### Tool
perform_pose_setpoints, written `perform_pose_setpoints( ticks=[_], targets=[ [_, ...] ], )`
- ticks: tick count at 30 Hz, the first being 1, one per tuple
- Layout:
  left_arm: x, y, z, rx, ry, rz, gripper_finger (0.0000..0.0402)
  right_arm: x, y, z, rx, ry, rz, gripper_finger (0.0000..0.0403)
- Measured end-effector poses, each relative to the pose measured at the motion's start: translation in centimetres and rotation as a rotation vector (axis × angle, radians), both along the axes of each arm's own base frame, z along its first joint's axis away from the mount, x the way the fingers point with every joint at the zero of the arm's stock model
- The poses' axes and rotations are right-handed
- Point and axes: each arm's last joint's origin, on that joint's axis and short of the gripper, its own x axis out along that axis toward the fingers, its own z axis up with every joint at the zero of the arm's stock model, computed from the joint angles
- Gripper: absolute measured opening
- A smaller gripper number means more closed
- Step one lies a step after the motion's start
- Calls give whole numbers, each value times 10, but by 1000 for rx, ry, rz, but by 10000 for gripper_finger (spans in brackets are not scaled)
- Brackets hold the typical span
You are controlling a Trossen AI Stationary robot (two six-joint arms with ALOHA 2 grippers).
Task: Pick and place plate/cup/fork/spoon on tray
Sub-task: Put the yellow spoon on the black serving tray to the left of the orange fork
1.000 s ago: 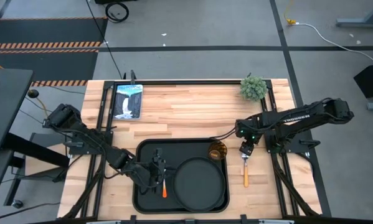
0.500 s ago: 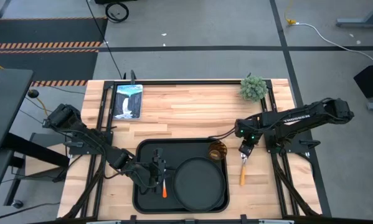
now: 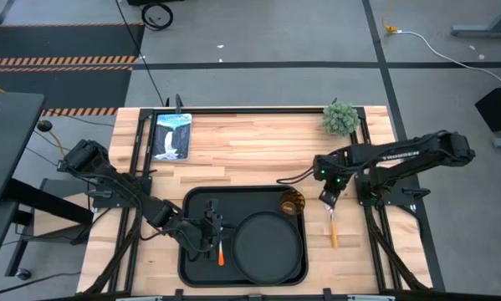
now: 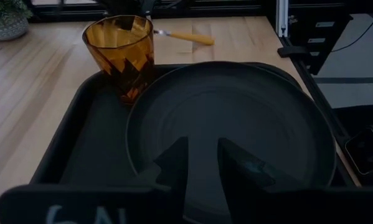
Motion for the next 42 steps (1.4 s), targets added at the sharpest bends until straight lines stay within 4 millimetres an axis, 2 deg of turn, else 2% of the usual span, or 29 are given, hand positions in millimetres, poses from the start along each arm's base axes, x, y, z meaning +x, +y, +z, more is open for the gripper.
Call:
perform_pose_setpoints(
  ticks=[8,17,23,27,33,42],
  targets=[
    [0,0,0,-39,-1,18,94,7,4,56,-83,19,57,5],
    [4,5,1,-131,-17,76,94,19,12,116,-134,-162,126,5],
    [10,15,1,-188,-23,137,101,28,20,146,-159,-349,186,4],
    [16,19,1,-235,-48,162,120,42,27,154,-177,-533,243,4],
    [29,23,-7,-339,-77,187,158,71,37,153,-244,-772,275,4],
    [41,29,-8,-463,-138,194,196,125,53,128,-323,-865,362,5]
  ],
)
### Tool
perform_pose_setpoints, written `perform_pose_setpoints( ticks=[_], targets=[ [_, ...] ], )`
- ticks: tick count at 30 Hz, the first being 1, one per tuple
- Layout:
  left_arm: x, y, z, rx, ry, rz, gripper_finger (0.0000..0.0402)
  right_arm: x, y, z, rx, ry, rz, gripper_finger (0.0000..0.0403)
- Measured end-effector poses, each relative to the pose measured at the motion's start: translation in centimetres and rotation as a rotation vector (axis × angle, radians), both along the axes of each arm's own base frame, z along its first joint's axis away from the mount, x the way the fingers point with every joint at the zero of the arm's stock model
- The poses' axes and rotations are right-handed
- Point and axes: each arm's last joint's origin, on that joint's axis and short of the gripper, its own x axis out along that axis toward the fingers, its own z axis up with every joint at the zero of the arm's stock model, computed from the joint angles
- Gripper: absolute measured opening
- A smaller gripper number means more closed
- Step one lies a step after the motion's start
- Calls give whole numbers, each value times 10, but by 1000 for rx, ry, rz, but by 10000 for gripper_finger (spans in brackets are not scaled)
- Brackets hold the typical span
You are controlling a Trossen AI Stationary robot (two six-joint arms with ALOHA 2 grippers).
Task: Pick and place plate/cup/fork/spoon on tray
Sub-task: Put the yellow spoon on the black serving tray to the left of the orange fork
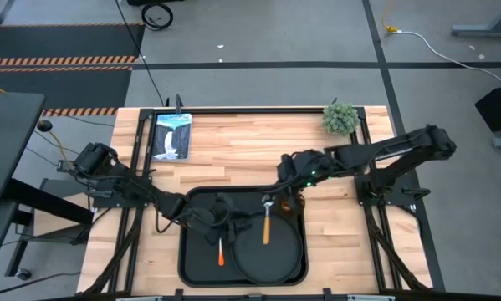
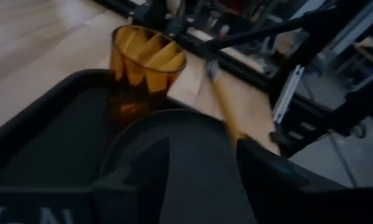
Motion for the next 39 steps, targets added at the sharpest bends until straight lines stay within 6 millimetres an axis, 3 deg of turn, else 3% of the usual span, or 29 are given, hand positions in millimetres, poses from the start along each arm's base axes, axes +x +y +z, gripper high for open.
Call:
perform_pose_setpoints(
  ticks=[7,13,20,31,39],
  targets=[
    [2,1,3,-23,-27,-6,217,23,3,-9,-37,-87,-5,5],
    [2,2,3,-22,-26,-6,206,27,1,-3,-66,-168,-68,6],
    [2,2,1,-15,-12,-3,153,29,0,1,-79,-211,-110,6],
    [2,9,-3,-11,24,34,31,29,0,3,-81,-228,-111,7],
    [3,12,-5,-11,42,44,27,29,0,2,-71,-217,-106,54]
  ],
)
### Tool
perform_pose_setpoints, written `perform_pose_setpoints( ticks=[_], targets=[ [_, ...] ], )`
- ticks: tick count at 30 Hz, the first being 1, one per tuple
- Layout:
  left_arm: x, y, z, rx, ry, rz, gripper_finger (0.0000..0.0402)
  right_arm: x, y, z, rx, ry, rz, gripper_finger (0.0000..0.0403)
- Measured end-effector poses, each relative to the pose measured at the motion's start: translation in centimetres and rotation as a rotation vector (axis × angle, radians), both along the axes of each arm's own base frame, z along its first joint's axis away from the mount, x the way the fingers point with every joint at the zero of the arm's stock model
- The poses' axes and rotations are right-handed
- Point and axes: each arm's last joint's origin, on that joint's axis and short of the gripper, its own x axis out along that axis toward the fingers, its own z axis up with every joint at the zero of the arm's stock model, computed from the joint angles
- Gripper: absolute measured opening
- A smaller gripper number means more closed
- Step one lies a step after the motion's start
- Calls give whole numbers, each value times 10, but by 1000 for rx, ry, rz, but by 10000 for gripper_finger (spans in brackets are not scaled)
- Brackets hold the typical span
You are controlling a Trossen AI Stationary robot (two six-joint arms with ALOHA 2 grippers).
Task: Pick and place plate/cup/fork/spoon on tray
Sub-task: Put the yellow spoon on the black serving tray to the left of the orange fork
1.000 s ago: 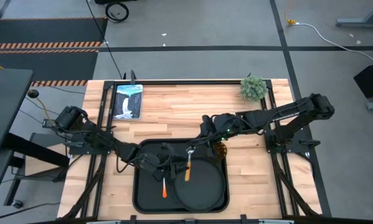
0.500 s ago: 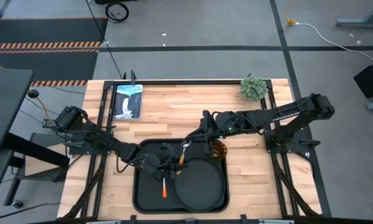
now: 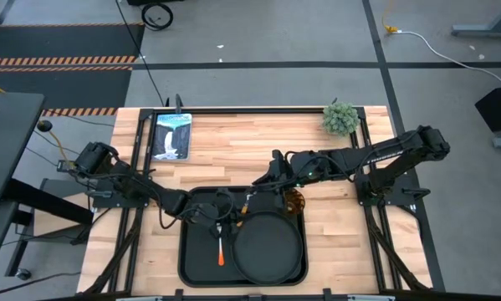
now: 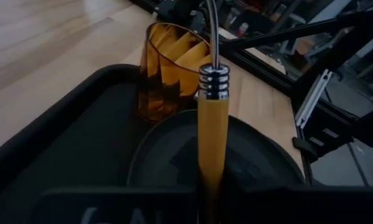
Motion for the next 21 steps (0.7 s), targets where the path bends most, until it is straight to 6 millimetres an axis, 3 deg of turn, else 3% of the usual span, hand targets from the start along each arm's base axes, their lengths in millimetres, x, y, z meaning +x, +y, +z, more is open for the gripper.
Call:
perform_pose_setpoints(
  ticks=[6,11,16,21],
  targets=[
    [0,0,1,-7,-5,-1,29,-8,-1,3,-23,40,10,114],
    [-2,-4,1,-9,-13,19,28,-27,-5,12,-34,88,20,154],
    [-9,-17,-1,-95,1,31,32,-53,-10,18,-78,186,-26,168],
    [-30,-40,-13,-203,88,112,30,-71,-16,23,-162,229,-97,166]
  ],
)
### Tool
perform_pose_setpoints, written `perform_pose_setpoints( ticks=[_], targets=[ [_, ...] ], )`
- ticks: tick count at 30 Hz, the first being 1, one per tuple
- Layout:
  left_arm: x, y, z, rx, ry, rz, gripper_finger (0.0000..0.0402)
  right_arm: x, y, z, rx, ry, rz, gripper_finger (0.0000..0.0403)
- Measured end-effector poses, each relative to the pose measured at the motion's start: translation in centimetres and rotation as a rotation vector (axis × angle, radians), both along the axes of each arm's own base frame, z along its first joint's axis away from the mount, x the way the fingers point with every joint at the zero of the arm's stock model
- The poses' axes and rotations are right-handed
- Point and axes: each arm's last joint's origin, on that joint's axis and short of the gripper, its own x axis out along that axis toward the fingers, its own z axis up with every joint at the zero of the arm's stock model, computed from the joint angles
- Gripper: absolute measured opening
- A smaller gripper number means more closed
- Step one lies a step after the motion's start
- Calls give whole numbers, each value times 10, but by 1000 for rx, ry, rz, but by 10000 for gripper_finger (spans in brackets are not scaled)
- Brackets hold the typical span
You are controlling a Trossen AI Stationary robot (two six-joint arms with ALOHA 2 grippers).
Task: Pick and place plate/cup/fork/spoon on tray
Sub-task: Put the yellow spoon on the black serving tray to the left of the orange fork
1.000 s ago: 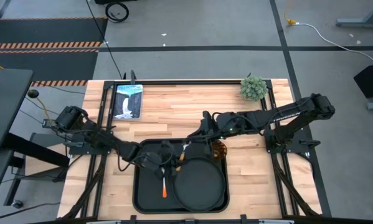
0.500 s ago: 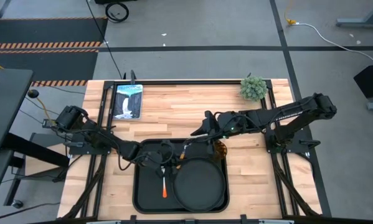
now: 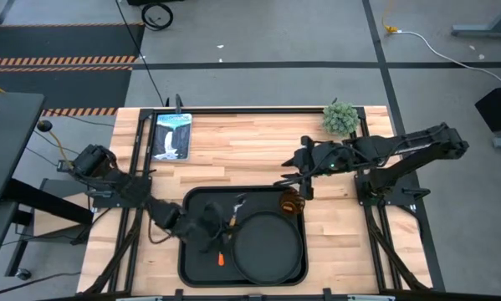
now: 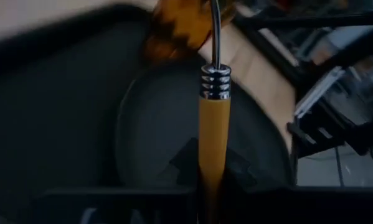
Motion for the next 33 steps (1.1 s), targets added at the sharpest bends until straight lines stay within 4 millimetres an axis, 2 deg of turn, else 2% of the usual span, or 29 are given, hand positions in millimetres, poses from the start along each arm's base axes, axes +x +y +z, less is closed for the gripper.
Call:
perform_pose_setpoints(
  ticks=[5,12,16,22,29,33],
  targets=[
    [-30,-25,-11,-150,44,132,33,-3,-1,4,-71,-19,4,166],
    [-64,-58,-26,-327,-20,260,28,0,-2,9,-157,-63,24,165],
    [-63,-78,-38,-422,-24,285,28,0,-2,9,-184,-62,37,165],
    [-48,-106,-52,-497,60,286,36,1,-2,11,-205,-81,50,165],
    [-52,-103,-58,-427,184,374,29,3,-1,15,-214,-120,86,165],
    [-56,-95,-62,-416,270,429,43,3,-1,15,-210,-118,89,165]
  ],
)
